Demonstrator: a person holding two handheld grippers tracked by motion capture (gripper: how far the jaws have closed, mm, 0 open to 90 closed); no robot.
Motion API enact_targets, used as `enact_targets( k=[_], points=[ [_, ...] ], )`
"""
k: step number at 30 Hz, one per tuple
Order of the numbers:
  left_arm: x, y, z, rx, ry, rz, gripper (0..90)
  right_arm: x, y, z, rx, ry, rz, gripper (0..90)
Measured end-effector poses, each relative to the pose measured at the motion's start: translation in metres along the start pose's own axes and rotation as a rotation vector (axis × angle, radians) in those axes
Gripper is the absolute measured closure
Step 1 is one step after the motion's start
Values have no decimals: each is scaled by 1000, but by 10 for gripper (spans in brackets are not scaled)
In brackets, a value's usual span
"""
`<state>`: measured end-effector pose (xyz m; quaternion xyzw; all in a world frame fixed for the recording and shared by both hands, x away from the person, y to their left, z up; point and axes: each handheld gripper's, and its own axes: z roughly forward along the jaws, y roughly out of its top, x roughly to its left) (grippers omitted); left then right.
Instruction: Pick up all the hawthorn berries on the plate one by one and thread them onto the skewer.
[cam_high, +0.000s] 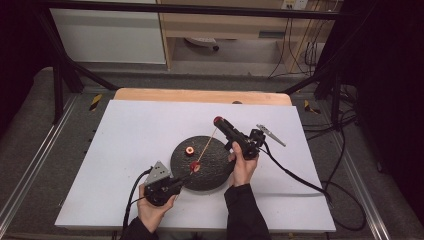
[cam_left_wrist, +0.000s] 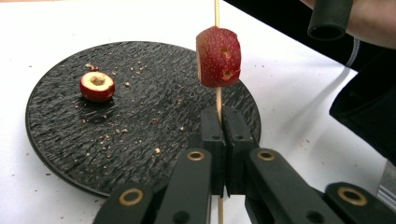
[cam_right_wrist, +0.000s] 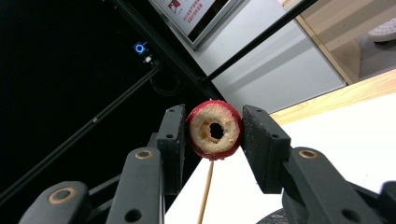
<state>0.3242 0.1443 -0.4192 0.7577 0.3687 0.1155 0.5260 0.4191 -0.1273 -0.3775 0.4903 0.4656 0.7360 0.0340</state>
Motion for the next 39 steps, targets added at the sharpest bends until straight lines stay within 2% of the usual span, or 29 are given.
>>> enact_targets(
  k=[16,23,30,35,39],
  points=[
    [-7,6,9,-33,18,-32,885,0,-6,0,-13,9,20,615],
    [-10,5,9,-43,35,-23,885,1,-5,0,-15,7,25,616],
    [-12,5,10,-52,47,-32,885,0,-5,1,-24,5,37,617],
    [-15,5,15,-37,51,-27,886,0,-7,1,-24,3,38,617],
    [-15,6,12,-58,61,-28,885,0,-4,0,-22,-4,28,617]
  ],
)
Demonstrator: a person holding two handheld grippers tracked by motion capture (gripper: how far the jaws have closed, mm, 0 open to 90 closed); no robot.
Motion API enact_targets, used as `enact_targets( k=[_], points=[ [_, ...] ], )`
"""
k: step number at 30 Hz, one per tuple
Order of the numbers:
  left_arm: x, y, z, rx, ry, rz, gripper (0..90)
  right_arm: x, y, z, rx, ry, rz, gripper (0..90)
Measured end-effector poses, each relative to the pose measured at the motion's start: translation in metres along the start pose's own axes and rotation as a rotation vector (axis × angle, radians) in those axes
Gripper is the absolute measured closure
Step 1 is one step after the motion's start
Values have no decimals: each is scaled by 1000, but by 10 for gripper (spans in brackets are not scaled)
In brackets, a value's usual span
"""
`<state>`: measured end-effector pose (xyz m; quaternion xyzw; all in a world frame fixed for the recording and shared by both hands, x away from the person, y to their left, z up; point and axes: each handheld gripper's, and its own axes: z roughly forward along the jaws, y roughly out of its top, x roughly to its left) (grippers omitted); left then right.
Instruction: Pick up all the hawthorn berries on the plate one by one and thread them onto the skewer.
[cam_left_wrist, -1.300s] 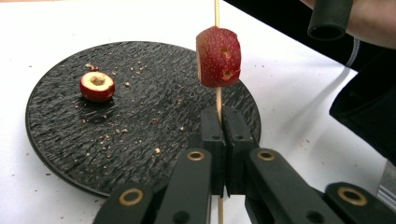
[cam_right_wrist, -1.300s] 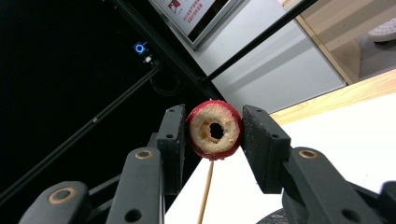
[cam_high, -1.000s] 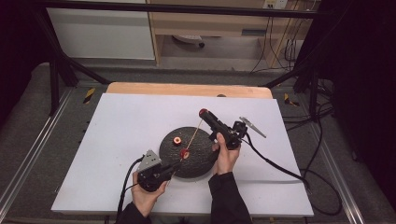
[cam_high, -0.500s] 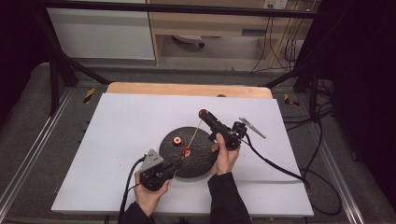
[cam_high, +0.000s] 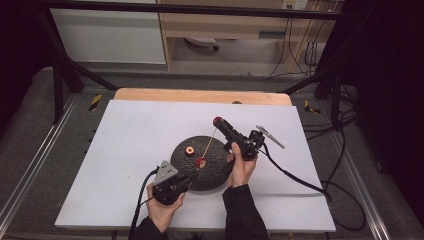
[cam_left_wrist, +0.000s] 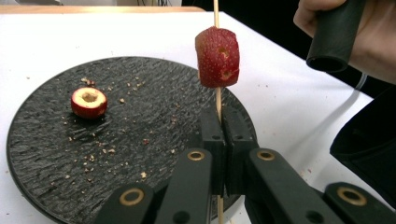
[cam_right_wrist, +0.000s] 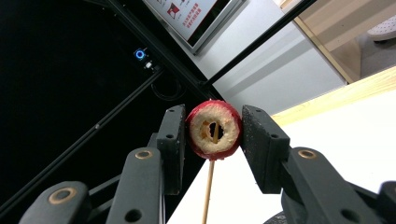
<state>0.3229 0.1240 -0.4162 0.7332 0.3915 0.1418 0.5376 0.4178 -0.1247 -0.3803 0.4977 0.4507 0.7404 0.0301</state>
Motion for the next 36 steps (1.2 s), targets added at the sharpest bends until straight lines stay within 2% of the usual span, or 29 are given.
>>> enact_targets(
  k=[5,11,22,36],
  points=[
    [0,-1,0,4,21,4,885,-1,0,2,-10,-7,20,618],
    [-3,-1,8,9,29,-5,886,-1,-6,2,23,-14,47,618],
    [0,9,15,22,26,-1,886,1,-12,-2,41,-10,4,619],
    [5,25,19,22,3,-6,886,4,-23,-8,88,5,-32,619]
  ],
)
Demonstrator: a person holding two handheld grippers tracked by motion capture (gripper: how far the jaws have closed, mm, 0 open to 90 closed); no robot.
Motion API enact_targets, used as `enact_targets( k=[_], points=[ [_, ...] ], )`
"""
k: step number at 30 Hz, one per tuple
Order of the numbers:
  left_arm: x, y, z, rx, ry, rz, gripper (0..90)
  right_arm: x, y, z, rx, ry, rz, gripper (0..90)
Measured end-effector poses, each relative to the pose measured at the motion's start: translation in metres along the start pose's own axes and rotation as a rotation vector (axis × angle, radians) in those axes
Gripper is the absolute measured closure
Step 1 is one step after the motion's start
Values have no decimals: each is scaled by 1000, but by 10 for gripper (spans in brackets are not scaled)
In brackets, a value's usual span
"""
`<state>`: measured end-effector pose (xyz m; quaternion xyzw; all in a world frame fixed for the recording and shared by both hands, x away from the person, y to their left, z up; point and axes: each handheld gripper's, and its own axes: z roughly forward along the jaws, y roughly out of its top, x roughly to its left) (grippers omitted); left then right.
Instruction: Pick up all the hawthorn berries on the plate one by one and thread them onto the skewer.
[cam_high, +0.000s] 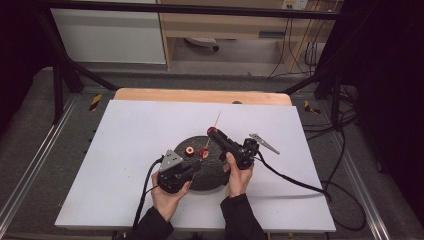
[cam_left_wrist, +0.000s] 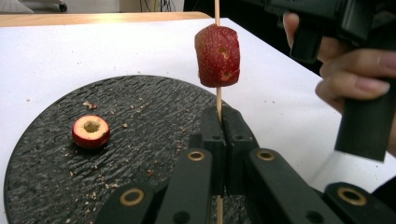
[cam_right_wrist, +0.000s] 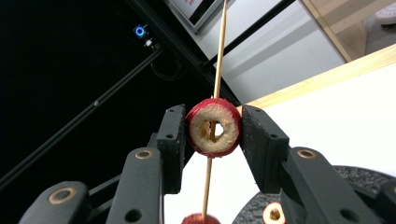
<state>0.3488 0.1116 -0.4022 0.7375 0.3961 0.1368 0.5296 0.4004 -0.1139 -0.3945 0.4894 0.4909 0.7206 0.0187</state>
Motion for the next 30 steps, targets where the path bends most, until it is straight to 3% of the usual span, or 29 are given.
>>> enact_targets(
  k=[22,30],
  points=[
    [9,0,0,25,-25,9,886,0,-15,-4,73,-11,-38,612],
    [17,-3,-9,56,-19,42,886,-2,-7,-11,123,-31,-127,500]
  ],
)
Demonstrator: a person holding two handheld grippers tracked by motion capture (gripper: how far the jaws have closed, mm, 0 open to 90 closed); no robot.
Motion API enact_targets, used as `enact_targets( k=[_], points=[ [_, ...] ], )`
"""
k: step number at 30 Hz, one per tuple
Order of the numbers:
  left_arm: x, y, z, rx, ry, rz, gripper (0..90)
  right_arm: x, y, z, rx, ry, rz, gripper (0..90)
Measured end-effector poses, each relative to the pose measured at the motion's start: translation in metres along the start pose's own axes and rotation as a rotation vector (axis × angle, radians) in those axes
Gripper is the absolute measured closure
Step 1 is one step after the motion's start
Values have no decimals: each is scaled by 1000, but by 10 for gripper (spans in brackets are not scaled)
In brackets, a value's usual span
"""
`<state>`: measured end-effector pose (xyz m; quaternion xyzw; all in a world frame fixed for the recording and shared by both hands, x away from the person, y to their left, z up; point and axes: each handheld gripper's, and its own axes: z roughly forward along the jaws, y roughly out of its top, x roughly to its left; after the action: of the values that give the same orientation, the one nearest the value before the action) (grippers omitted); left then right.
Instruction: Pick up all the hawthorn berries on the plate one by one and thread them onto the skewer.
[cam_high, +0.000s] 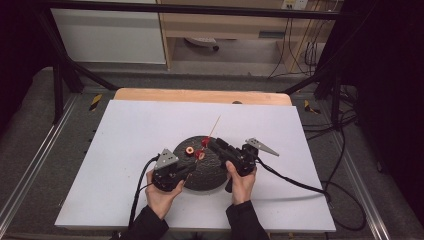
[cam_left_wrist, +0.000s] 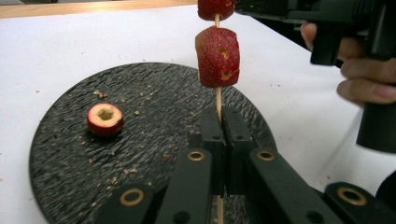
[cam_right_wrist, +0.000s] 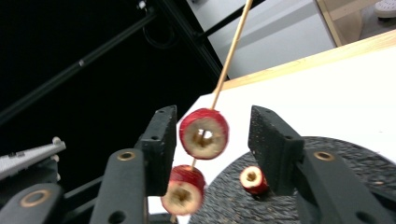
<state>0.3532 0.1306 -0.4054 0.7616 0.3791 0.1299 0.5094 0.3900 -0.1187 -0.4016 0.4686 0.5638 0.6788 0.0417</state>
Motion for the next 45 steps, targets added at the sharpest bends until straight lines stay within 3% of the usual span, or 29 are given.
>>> enact_targets(
  k=[4,8,12,19,25,34,45],
  points=[
    [5,-2,-7,12,8,18,886,-3,4,-6,58,-13,-59,394],
    [10,-4,-17,23,16,36,886,-9,5,-12,150,-37,-142,262],
    [16,-8,-26,42,28,60,885,-16,4,-18,229,-71,-183,169],
    [31,-20,-45,71,53,71,885,-24,2,-24,352,-130,-281,67],
    [47,-31,-63,89,72,59,885,-25,-1,-23,420,-129,-323,42],
    [67,-47,-86,112,81,52,885,-15,1,0,559,-155,-396,29],
    [87,-66,-109,111,92,26,885,5,11,46,621,-175,-420,33]
  ],
)
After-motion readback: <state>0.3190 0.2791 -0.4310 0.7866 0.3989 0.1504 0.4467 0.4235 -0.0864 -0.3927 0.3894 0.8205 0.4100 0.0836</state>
